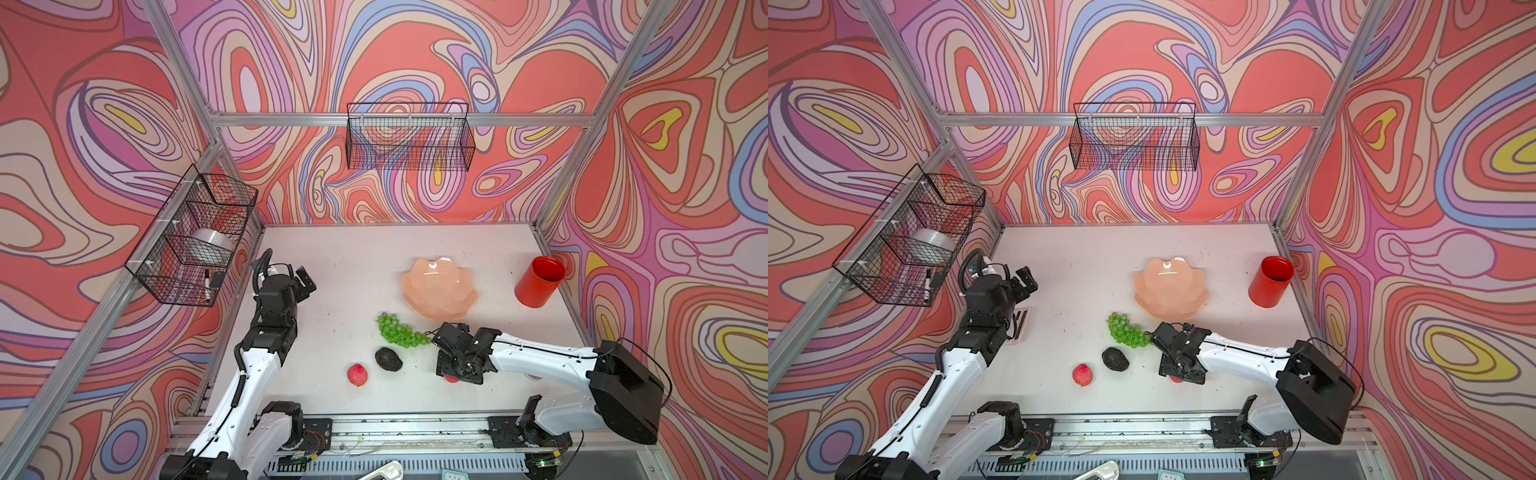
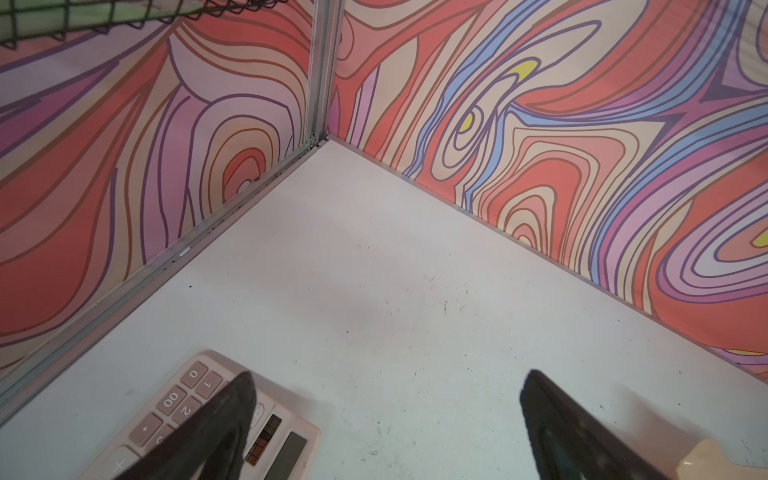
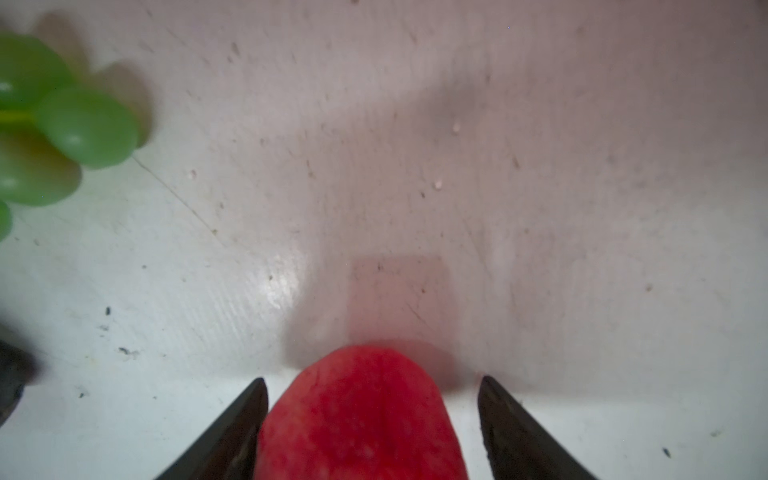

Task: Place and organize the fake fruits in the fruit bowl
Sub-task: 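Grasp the red apple with the right gripper and lower it into the peach bowl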

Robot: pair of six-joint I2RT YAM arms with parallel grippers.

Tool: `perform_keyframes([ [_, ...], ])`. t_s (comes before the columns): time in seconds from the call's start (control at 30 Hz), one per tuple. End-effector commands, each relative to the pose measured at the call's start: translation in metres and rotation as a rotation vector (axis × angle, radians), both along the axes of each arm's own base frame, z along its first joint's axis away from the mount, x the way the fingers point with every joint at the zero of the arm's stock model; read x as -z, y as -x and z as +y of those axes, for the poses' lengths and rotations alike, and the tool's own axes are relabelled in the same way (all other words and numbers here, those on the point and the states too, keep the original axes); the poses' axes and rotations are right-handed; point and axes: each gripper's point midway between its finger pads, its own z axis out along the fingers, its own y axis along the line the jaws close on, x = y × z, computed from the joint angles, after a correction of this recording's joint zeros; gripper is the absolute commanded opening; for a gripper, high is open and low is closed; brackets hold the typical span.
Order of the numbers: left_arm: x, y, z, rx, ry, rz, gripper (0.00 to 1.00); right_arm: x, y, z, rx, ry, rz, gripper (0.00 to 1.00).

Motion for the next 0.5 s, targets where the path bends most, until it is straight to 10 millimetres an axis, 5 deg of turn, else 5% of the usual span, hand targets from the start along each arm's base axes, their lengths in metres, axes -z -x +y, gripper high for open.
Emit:
perform_keyframes([
  [0.0, 0.001, 0.003, -0.001, 0.002, 0.013, 0.002, 1.0, 0.005, -0.001, -0.004, 0.013, 0.026, -0.016, 0.73],
  [0.23, 0.001, 0.003, -0.001, 0.0, 0.015, 0.003, 1.0, -0.015, -0.017, -0.009, -0.016, 0.08, -0.101, 0.55],
  [0.33, 0.001, 0.004, -0.001, -0.006, 0.022, 0.002, 1.0, -0.046, -0.031, -0.016, -0.038, 0.13, -0.182, 0.51],
  [0.47, 0.006, 0.004, -0.004, 0.003, 0.051, 0.016, 1.0, -0.114, -0.063, -0.018, -0.077, 0.188, -0.368, 0.5],
])
